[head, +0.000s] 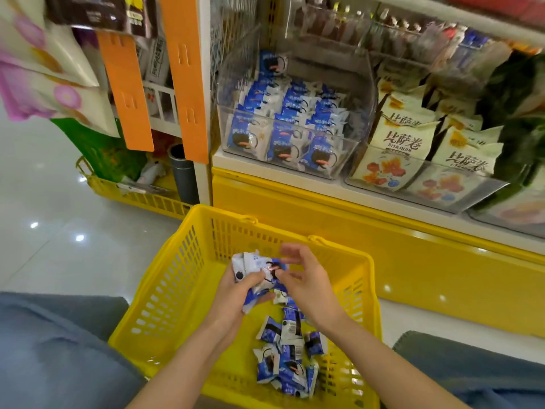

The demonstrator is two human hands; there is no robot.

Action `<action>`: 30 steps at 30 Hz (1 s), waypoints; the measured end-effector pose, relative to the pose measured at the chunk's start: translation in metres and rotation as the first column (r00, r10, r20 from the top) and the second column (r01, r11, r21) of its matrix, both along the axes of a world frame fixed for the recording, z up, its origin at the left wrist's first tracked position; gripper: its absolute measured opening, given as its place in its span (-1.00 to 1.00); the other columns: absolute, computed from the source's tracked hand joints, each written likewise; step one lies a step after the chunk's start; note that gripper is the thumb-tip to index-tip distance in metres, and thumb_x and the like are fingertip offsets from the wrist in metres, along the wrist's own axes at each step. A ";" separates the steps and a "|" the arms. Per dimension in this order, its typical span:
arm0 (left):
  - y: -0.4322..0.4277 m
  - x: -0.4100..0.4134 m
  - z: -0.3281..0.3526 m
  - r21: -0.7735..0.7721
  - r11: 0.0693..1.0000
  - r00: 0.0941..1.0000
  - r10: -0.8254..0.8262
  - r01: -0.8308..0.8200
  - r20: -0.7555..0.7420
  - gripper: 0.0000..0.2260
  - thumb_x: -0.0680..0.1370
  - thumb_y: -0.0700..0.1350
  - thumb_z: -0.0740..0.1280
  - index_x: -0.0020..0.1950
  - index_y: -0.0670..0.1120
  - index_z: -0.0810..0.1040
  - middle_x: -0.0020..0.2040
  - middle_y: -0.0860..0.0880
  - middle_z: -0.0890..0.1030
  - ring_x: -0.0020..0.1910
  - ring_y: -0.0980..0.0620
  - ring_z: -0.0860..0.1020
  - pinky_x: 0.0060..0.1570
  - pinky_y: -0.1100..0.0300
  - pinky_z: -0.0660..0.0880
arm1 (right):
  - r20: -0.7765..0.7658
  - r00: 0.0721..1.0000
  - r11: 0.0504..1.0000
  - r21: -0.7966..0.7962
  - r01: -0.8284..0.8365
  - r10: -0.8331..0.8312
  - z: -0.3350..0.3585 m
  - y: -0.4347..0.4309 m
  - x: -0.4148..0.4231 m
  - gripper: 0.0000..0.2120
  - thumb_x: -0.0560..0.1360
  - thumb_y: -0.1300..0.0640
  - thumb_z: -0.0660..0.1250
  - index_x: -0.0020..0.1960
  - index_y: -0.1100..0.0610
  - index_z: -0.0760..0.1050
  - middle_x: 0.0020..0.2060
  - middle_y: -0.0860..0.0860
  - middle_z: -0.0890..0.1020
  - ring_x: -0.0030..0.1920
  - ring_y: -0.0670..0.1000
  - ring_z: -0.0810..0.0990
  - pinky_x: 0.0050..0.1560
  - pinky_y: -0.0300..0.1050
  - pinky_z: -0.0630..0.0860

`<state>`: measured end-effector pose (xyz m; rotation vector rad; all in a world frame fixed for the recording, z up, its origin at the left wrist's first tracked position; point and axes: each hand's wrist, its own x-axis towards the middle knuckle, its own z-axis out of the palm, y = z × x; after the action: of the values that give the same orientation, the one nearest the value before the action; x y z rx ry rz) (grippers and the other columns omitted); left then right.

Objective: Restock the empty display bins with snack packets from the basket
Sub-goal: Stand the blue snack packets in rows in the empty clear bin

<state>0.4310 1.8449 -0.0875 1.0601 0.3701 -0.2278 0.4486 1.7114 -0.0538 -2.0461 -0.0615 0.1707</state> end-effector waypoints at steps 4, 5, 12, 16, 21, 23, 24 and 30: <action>0.005 0.013 0.030 -0.005 1.000 0.992 -0.016 0.017 0.125 -0.76 0.53 -0.29 0.28 0.15 -0.05 0.50 0.00 -0.03 0.68 -0.05 -0.07 0.66 -0.27 0.16 0.59 | -0.222 0.973 0.995 0.052 0.082 -0.069 0.029 -0.011 0.012 -0.47 0.49 -0.03 0.34 0.38 0.10 0.28 0.19 -0.10 0.45 0.11 -0.12 0.51 -0.13 -0.38 0.49; 0.007 0.016 0.039 0.003 1.000 0.987 -0.005 0.005 0.163 -0.74 0.53 -0.27 0.28 0.17 -0.03 0.49 0.01 -0.01 0.68 -0.03 -0.06 0.65 -0.24 0.15 0.60 | -0.338 0.941 0.985 0.158 0.074 -0.017 0.036 -0.013 0.014 -0.49 0.49 -0.07 0.31 0.36 0.11 0.32 0.20 -0.08 0.50 0.09 -0.10 0.56 -0.11 -0.34 0.51; 0.010 0.038 0.084 0.253 0.959 0.933 0.029 -0.128 0.360 -0.74 0.53 -0.20 0.31 0.14 0.09 0.41 0.02 0.15 0.61 -0.04 0.11 0.63 -0.32 0.30 0.56 | -0.468 0.877 0.674 0.684 0.279 0.111 0.071 0.003 0.029 -0.64 0.38 0.10 0.42 0.16 0.13 0.53 0.04 0.03 0.68 0.06 -0.04 0.65 -0.07 -0.22 0.60; 0.015 0.059 0.110 0.422 0.894 0.915 -0.035 -0.151 0.402 -0.69 0.54 -0.20 0.31 0.25 -0.07 0.35 0.12 -0.03 0.55 -0.01 0.06 0.59 -0.23 0.24 0.59 | -0.389 0.915 0.645 0.727 0.233 0.108 0.093 0.015 0.045 -0.68 0.45 0.11 0.36 0.19 0.11 0.51 0.08 0.02 0.67 0.09 -0.03 0.63 0.10 -0.13 0.56; 0.025 0.084 0.140 0.521 0.839 0.892 -0.106 -0.157 0.439 -0.70 0.52 -0.14 0.34 0.15 -0.01 0.28 -0.06 0.11 0.52 -0.21 0.23 0.55 -0.36 0.48 0.46 | -0.263 0.964 0.705 0.691 0.161 0.038 0.123 0.025 0.075 -0.67 0.48 0.08 0.34 0.22 0.15 0.50 0.09 0.04 0.66 0.11 -0.02 0.62 0.12 -0.14 0.54; 0.031 0.095 0.149 0.552 0.814 0.897 -0.091 -0.183 0.432 -0.69 0.51 -0.11 0.35 0.12 -0.01 0.26 -0.11 0.16 0.46 -0.22 0.29 0.48 -0.37 0.57 0.38 | -0.173 0.983 0.770 0.619 0.155 -0.059 0.139 0.029 0.097 -0.68 0.51 0.07 0.34 0.19 0.21 0.49 -0.01 0.01 0.68 -0.04 -0.08 0.65 -0.06 -0.25 0.59; 0.034 0.102 0.153 0.558 0.807 0.900 -0.080 -0.194 0.429 -0.70 0.51 -0.09 0.35 0.12 -0.01 0.28 -0.12 0.19 0.45 -0.21 0.32 0.45 -0.36 0.60 0.35 | -0.121 0.986 0.808 0.566 0.161 -0.111 0.147 0.030 0.111 -0.64 0.50 0.05 0.35 0.21 0.22 0.47 -0.07 -0.02 0.67 -0.12 -0.13 0.64 -0.15 -0.30 0.57; 0.057 0.140 0.167 0.493 0.843 0.888 -0.039 -0.217 0.458 -0.81 0.51 -0.04 0.34 0.11 0.04 0.45 -0.08 0.18 0.54 -0.18 0.32 0.52 -0.34 0.63 0.36 | 0.328 0.901 0.959 0.067 0.276 -0.283 0.179 0.031 0.233 -0.53 0.44 0.00 0.43 0.25 0.21 0.45 0.10 0.08 0.60 0.09 0.00 0.58 0.07 -0.18 0.51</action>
<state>0.5705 1.9019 0.0793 1.6009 0.0502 0.2329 0.6821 1.7428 0.1251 -2.0198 0.0212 -0.3587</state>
